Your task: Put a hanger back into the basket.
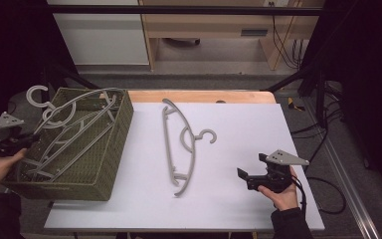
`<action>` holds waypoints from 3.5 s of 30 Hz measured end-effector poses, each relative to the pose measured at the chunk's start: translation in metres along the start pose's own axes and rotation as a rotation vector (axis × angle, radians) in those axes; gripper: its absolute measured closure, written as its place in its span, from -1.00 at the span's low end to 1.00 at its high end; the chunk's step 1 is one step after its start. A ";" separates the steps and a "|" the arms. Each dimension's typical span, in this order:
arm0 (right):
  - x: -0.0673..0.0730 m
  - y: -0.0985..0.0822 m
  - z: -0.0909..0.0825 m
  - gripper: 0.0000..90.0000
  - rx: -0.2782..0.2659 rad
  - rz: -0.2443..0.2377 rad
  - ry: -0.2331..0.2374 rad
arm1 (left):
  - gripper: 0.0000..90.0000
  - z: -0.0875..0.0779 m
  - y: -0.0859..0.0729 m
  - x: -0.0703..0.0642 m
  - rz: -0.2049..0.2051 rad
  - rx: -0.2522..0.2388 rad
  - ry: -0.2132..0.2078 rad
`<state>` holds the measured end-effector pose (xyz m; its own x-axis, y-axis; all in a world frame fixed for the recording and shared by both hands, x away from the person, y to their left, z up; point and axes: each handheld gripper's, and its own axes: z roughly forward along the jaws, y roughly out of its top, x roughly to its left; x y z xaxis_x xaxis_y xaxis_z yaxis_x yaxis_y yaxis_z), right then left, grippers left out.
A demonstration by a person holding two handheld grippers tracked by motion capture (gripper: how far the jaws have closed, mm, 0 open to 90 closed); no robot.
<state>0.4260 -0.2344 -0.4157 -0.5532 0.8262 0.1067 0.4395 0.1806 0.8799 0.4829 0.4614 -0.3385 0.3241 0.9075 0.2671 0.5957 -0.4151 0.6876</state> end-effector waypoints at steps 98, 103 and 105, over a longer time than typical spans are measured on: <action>0.077 0.026 0.132 -0.53 0.169 0.044 -0.010 | -0.85 -0.015 0.006 -0.192 -0.022 -0.422 -0.480; 0.084 0.014 0.153 -0.36 0.230 0.018 -0.012 | -0.84 -0.017 0.007 -0.193 -0.015 -0.427 -0.484; 0.088 0.010 0.160 -0.28 0.250 0.011 -0.024 | -0.84 -0.018 0.007 -0.194 -0.015 -0.430 -0.485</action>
<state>0.4946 -0.0746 -0.4712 -0.5317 0.8407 0.1022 0.6087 0.2954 0.7364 0.4115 0.2839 -0.3733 0.6729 0.7396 -0.0110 0.2878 -0.2481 0.9250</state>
